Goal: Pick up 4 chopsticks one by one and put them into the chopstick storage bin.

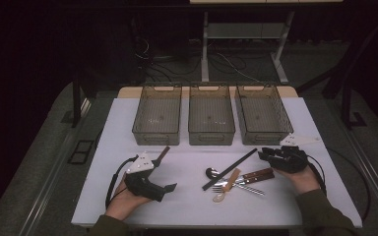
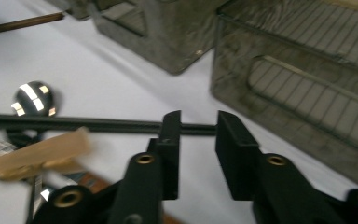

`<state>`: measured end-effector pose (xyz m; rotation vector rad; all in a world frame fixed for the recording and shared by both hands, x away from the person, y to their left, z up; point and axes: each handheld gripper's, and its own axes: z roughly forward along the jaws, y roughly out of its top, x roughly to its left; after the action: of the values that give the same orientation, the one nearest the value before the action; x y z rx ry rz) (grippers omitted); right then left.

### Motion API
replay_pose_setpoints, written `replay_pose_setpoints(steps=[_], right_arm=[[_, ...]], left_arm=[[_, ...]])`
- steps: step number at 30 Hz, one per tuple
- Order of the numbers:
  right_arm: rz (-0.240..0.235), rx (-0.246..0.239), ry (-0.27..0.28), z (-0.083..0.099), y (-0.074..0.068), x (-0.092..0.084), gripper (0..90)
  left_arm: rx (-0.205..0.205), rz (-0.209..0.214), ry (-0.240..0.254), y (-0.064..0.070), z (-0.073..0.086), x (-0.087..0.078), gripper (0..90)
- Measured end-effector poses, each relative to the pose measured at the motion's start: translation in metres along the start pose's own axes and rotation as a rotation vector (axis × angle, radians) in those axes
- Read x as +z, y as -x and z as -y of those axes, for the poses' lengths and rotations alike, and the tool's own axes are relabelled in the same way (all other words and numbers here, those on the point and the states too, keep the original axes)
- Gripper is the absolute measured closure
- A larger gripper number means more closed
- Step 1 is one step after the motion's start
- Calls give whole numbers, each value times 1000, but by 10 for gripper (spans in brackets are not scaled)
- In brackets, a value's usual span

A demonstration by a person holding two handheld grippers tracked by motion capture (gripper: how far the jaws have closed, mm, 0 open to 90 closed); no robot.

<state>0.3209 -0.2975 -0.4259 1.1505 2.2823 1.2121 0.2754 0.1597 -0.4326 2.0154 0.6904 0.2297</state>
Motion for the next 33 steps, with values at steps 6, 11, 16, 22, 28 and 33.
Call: replay_pose_setpoints(steps=[6, 11, 16, 22, 28, 33], right_arm=[[36, -1, -32, -5, 18, 18, 882], [44, -8, -48, -5, 26, 30, 892], [52, -16, -72, -2, 29, 37, 892], [45, -28, -76, 0, 31, 42, 892], [43, -45, -77, 1, 32, 46, 892], [51, -77, -66, 1, 31, 47, 892]], left_arm=[[0, 0, 1, 0, 0, 0, 0], [0, 1, 0, 0, 0, 0, 0], [3, 3, -1, 0, 0, 0, 0], [0, 2, -3, 1, 0, 1, 0], [2, 3, -4, 0, 0, 0, 0], [3, 3, -7, 0, 0, 0, 0]])
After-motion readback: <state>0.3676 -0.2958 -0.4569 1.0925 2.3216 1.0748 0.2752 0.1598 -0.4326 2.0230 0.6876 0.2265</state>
